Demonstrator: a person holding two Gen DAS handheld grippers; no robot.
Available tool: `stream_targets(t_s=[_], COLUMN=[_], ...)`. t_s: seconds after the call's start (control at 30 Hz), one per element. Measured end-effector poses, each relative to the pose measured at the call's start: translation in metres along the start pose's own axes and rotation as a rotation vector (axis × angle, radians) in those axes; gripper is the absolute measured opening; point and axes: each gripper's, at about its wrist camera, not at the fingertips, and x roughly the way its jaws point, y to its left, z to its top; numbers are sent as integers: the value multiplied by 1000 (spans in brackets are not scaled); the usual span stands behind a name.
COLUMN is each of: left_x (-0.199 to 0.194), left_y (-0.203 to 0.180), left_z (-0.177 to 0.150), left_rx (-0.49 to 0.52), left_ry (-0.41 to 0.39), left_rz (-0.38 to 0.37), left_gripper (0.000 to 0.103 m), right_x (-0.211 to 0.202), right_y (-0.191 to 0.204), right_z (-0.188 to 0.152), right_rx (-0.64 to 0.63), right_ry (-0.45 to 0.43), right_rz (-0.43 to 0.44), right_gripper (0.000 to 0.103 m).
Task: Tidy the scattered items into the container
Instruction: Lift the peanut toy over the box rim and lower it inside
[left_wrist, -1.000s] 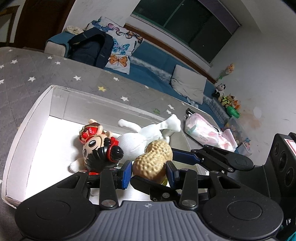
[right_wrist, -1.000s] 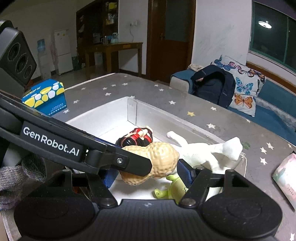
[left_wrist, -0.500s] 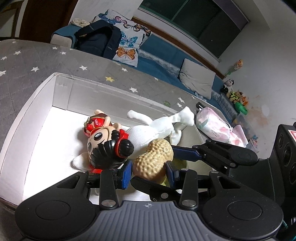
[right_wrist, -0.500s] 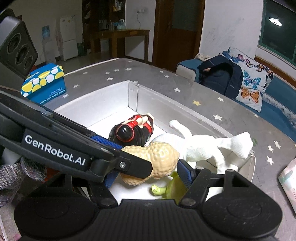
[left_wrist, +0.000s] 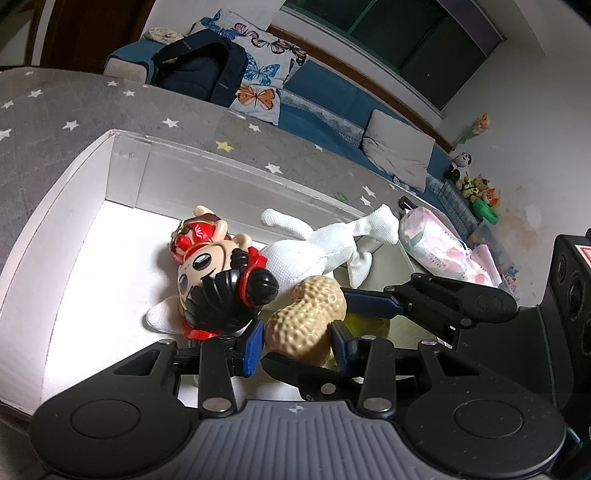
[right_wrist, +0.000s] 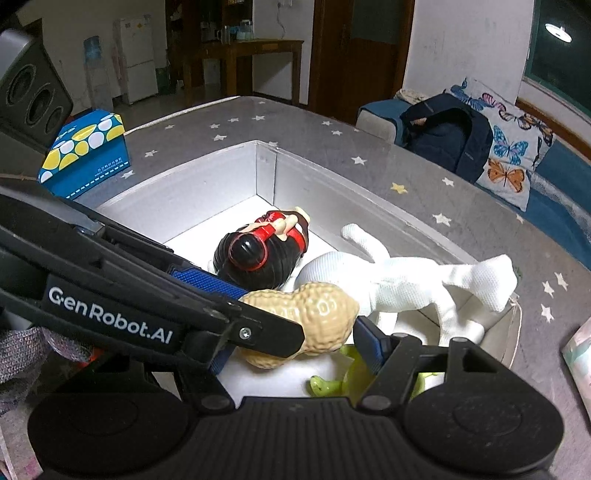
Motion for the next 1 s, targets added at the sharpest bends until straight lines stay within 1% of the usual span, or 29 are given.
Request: stream_targets(t_s=[0.13,0.47,1.0], left_x=[-1,-3,-12], left_y=[0,0,2], left_z=[0,-1,2], left_rx=[3,-1,-3], left_ry=[0,8,-10], left_rz=[3,5,11], left_gripper=[42,42,41], right_x=[2,4,4], right_y=[-2,-4,-3], right_z=[1,1,1], right_rx=[13,23,30], right_ry=[17,36,43], right_rz=[16,39,40], right_gripper=[68,69,69])
